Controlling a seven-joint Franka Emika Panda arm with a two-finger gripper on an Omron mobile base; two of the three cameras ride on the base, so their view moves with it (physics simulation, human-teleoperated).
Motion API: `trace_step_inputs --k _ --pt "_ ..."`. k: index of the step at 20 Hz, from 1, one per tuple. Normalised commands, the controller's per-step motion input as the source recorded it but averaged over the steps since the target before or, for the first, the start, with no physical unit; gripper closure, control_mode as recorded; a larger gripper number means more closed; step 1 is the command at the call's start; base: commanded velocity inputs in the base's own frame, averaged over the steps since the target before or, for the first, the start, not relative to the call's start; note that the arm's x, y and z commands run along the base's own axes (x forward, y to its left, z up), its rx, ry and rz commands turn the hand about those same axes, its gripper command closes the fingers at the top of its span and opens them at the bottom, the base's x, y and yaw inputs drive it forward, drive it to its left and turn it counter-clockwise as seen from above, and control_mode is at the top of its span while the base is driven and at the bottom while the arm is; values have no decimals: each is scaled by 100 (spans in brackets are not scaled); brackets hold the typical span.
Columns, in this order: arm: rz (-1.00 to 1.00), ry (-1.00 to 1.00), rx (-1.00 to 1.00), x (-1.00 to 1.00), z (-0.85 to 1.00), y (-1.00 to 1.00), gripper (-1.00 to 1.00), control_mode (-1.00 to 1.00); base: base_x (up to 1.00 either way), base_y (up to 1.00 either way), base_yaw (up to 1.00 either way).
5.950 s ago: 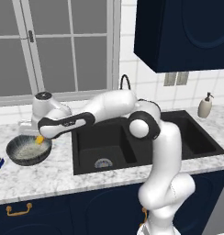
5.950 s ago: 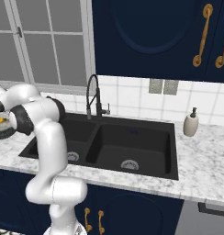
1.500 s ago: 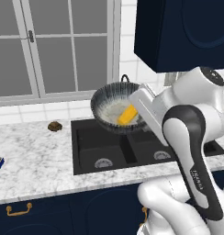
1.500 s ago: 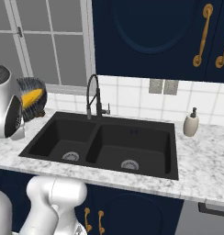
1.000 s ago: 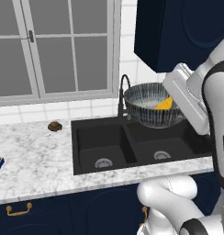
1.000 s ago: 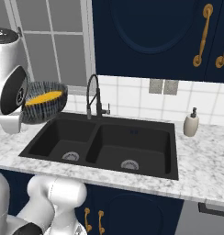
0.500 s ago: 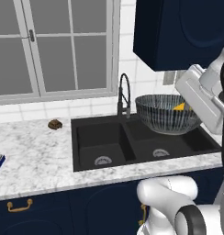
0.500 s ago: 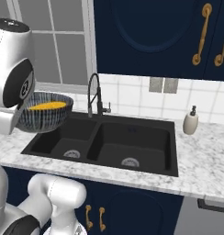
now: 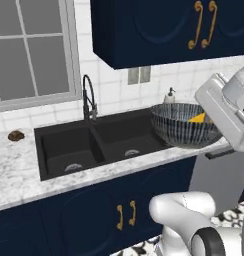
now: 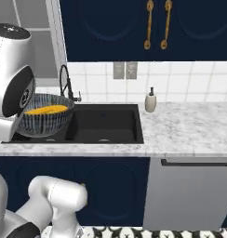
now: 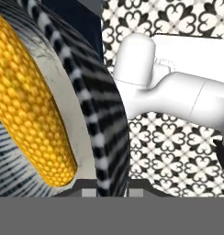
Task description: Pick the corn from the sink and place it in the bowl. Then pick the bowl and place it in the microwave. Then close the microwave door and press the start button.
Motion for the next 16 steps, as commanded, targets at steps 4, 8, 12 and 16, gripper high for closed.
trace_step_inputs --k 4,8,12,16 --pt "0 0 0 0 0 0 100 100 -44 -26 -70" --pt "0 0 0 0 0 0 100 100 -49 -18 -71" --pt "0 0 0 0 0 0 100 100 -48 -22 -70" --pt "0 0 0 0 0 0 100 100 -44 -25 -70"
